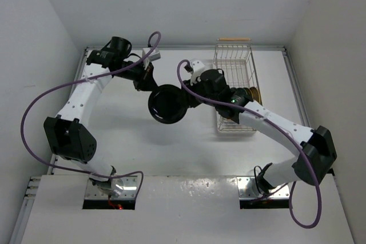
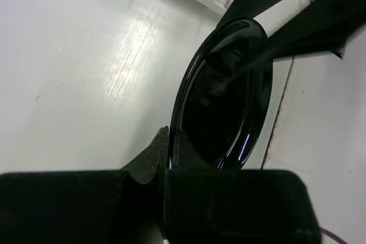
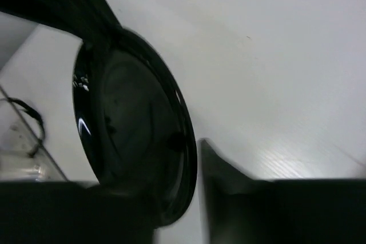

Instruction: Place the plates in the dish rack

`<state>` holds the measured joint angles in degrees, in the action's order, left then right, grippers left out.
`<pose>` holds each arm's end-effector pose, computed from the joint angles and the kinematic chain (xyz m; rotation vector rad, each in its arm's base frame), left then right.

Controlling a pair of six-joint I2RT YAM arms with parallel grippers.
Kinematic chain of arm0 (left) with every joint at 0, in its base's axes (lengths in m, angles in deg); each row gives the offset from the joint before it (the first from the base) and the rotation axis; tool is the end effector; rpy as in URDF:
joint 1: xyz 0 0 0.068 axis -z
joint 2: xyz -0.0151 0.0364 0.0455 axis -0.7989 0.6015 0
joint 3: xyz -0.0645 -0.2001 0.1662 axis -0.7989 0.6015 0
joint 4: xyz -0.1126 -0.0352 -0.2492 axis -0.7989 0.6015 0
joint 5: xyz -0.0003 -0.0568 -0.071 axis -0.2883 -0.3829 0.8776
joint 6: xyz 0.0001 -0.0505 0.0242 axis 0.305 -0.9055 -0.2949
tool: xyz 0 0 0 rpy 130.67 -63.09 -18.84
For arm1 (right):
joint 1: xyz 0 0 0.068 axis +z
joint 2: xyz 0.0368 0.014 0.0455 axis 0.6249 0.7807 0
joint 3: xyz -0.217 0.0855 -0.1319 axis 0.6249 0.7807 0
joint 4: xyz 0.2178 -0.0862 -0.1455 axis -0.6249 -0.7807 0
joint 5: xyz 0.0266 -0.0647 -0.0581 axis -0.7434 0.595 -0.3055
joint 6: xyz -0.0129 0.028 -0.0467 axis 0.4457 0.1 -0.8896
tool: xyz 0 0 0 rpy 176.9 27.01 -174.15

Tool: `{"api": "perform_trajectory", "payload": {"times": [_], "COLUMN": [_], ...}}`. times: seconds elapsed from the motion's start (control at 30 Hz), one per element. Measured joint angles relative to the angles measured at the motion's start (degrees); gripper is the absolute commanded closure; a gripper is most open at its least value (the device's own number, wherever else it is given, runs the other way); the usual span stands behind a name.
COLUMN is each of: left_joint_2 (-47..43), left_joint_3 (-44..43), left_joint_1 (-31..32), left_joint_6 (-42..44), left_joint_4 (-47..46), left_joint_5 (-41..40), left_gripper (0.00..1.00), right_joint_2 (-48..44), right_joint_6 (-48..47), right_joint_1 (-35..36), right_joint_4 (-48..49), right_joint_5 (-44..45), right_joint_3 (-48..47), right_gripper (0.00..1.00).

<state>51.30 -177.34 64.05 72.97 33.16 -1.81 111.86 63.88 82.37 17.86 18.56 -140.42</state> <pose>0.3231 -0.0932 0.3574 1.0694 2.0667 -0.9689 0.2506 0.2416 0.2997 -0.4243 2.0631 0.7520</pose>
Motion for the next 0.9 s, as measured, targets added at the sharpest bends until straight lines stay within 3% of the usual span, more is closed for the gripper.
{"api": "perform_trajectory", "payload": {"times": [0.07, 0.2, 0.3, 0.33, 0.37, 0.4, 0.43, 0.6, 0.9], "left_joint_2": [0.00, -0.04, -0.07, -0.09, -0.11, -0.17, -0.17, -0.17, -0.17], "left_joint_3": [-0.02, -0.02, -0.02, -0.02, -0.02, -0.04, -0.04, -0.13, -0.04], "left_joint_1": [0.13, -0.50, -0.68, -0.55, -0.48, -0.46, -0.59, -1.62, -5.49], "left_joint_6": [2.60, 4.44, 2.75, 1.90, 1.11, 0.37, -0.44, -4.92, -14.32], "left_joint_4": [1.81, 2.27, 1.62, 1.09, 0.57, 0.09, -0.26, -1.53, -7.06], "left_joint_5": [0.98, 1.42, 2.05, 2.21, 2.34, 1.33, 0.46, -6.25, -28.33], "left_gripper": [1.00, 1.00, 0.87, 0.76, 0.56, 0.18, 0.02, 0.00, 0.00], "right_joint_2": [-0.07, -1.18, -3.19, -3.93, -4.55, -5.35, -6.16, -10.54, -14.40], "right_joint_6": [1.73, 4.46, 5.35, 5.44, 5.51, 5.55, 5.57, 5.51, 1.77], "right_joint_1": [0.00, -0.09, -0.04, -0.02, 0.02, 0.13, 0.15, 0.11, -0.11], "right_joint_4": [2.34, 6.45, 7.91, 8.13, 8.28, 8.24, 8.04, 2.93, -11.87], "right_joint_5": [-1.05, -2.29, -1.75, -1.31, -0.79, 0.44, 1.73, 14.58, 53.94], "right_joint_3": [1.01, 4.26, 6.14, 6.60, 6.97, 7.34, 7.63, 7.08, 2.51], "right_gripper": [1.00, 1.00, 1.00, 1.00, 1.00, 1.00, 1.00, 1.00, 1.00]}}
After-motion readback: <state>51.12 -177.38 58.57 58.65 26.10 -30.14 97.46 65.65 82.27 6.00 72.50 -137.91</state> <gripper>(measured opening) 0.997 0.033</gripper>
